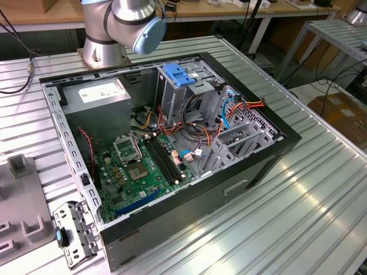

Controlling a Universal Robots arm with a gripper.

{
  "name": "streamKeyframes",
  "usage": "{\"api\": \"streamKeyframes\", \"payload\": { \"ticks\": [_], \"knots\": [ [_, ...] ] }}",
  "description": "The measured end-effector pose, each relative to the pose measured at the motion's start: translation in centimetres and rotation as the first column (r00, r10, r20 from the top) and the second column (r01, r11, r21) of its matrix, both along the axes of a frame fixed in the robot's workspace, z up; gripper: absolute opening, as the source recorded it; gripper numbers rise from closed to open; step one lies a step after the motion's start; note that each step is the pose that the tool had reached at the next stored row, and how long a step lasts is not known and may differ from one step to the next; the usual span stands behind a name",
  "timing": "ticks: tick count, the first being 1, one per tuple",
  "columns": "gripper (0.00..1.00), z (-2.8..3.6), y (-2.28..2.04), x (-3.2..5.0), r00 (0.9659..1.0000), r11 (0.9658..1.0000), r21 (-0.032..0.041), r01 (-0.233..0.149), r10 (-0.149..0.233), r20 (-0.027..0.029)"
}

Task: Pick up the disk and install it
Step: 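Pick up the disk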

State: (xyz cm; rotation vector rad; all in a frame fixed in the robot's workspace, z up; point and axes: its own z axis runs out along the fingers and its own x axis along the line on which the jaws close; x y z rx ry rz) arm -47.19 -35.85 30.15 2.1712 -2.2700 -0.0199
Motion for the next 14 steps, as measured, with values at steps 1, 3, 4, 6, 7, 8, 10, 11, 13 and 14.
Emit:
{"api": "streamKeyframes", "payload": {
  "ticks": [1, 3, 4, 6, 7, 8, 10, 11, 13, 14],
  "knots": [
    [0.54, -0.23, 0.0, 0.0, 1.0, 1.0, 0.0, -0.001, 0.001, 0.0026],
    [0.54, -0.57, 0.0, -0.01, 1.0, 1.0, -0.0001, -0.001, 0.001, 0.0092],
    [0.54, -0.65, 0.0, -0.03, 0.9999, 1.0, 0.0, -0.001, 0.001, 0.0106],
    [0.54, -0.72, 0.0, -0.13, 0.9999, 1.0, 0.0, -0.001, 0.001, 0.0108],
    [0.54, -0.72, 0.0, -0.17, 0.9999, 1.0, -0.0001, -0.001, 0.001, 0.0107],
    [0.54, -0.72, 0.0, -0.2, 0.9999, 1.0, -0.0001, -0.001, 0.001, 0.0108],
    [0.54, -0.72, 0.0, -0.2, 0.9999, 1.0, 0.0, -0.001, 0.001, 0.0108],
    [0.54, -0.73, 0.0, -0.21, 0.9999, 1.0, 0.0, -0.001, 0.001, 0.0109],
    [0.54, -0.72, 0.0, -0.21, 0.9999, 1.0, 0.0, -0.001, 0.001, 0.0108],
    [0.54, -0.72, 0.0, -0.21, 0.9999, 1.0, -0.0001, -0.001, 0.001, 0.0108]
  ]
}}
